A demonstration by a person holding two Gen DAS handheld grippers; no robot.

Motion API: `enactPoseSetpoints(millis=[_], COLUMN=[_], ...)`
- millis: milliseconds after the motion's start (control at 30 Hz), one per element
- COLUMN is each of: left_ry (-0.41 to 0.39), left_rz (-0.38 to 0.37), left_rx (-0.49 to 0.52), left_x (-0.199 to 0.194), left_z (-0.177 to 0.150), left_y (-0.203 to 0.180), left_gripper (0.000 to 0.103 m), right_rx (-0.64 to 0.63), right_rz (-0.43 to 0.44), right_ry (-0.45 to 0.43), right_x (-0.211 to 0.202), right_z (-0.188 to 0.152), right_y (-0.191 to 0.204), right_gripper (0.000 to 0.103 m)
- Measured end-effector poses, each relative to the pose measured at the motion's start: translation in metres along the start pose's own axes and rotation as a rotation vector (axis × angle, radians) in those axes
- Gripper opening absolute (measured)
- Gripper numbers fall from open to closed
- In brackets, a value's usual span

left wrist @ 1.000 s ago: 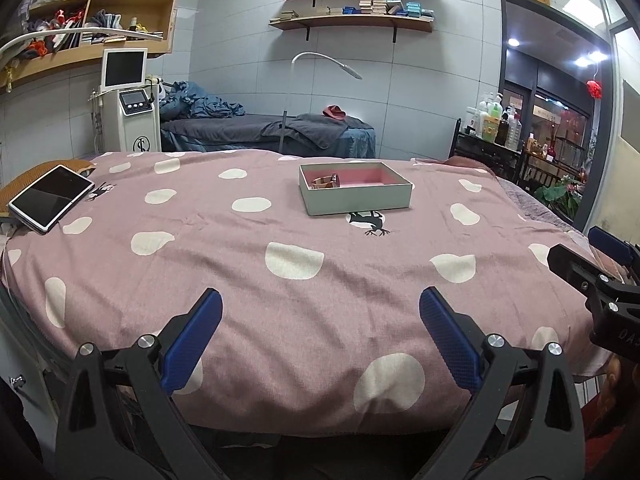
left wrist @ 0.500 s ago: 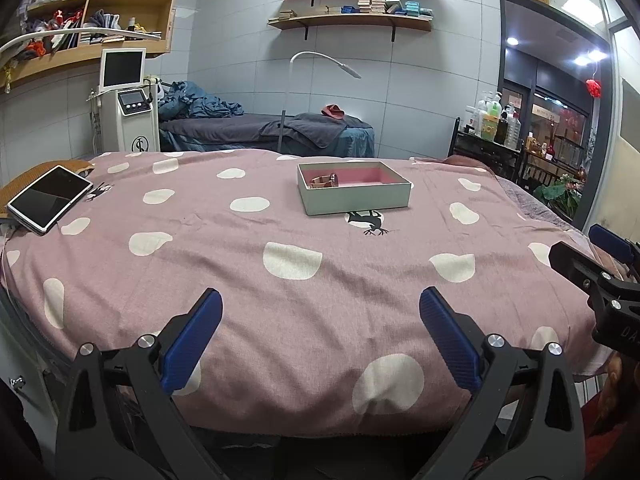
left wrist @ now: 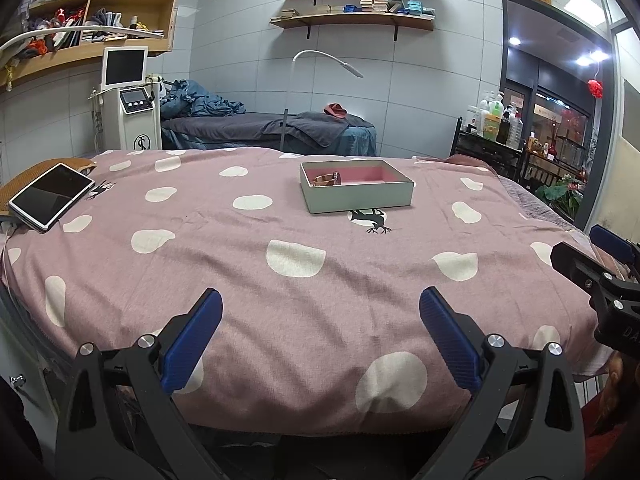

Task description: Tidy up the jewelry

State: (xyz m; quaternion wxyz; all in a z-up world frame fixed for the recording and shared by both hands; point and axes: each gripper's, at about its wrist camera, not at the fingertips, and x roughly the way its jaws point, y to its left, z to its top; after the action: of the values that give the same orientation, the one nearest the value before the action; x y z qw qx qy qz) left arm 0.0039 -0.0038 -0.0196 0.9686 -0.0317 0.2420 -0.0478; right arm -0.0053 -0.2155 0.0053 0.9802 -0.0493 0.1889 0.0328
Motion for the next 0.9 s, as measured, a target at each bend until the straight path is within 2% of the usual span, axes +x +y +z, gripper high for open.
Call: enactPoseSetpoints(millis=[900], left_ry=[0.001], left_rz=[0.001], left_rx=[-0.001], left_x=[-0.0007], left_z=[-0.0016], left_y=[0.0002], left_gripper=[0.097], right_rx=[-0.002], right_rz=[0.003], right_ry=[0.002], right_x=[0.0008], right_z=[-0.0004], right_y=[0.0014], right_gripper=[0.097])
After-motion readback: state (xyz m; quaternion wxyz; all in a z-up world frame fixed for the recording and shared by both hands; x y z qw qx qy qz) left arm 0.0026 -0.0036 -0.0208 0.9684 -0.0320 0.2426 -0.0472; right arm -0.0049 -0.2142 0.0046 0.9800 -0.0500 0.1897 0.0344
